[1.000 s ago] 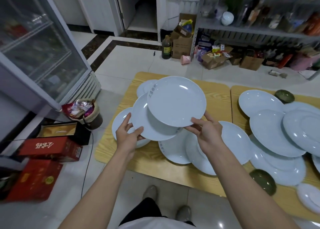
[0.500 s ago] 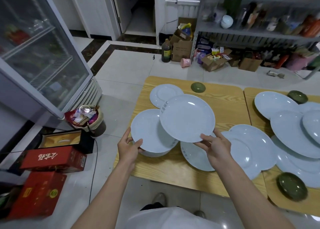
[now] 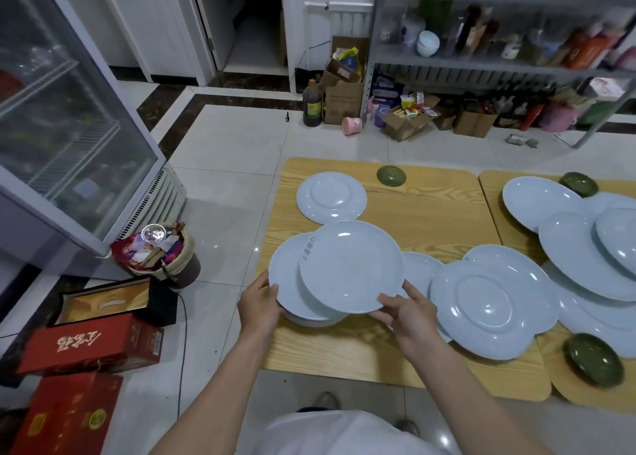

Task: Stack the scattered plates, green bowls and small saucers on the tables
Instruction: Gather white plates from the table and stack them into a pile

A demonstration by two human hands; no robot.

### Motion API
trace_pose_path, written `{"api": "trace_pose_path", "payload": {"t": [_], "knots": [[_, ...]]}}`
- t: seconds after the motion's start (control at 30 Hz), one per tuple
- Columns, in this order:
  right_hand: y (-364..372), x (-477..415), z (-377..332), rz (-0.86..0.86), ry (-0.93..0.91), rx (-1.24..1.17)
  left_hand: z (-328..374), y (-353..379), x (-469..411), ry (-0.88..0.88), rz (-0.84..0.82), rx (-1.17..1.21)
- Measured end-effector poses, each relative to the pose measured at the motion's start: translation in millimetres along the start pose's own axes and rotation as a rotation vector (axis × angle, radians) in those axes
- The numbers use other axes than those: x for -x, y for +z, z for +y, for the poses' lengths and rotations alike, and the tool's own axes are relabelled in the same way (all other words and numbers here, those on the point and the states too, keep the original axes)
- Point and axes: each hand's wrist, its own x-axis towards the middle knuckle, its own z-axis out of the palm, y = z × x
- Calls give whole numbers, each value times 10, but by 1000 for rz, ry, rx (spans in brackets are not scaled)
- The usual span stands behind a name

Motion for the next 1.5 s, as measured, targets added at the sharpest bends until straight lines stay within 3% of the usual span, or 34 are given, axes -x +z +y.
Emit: {"api": "trace_pose_path", "payload": {"t": [0.2,0.4,0.63,0.9,1.5], "knots": [[107,-61,152,32,21,41,-84,-46,-101,14,-14,-120],[248,-67,281,57,42,134,-148,-75,-207,-104,-22,-50],[339,-151,393,59,-30,227,-211,-105,-252,-120,-59,9],[292,-302,441,139,-138,586,-279,-93,-281,-155,-62,40],[218,-431,521,113,-102,712,-196,-40,-130,-146,-26,-19]]}}
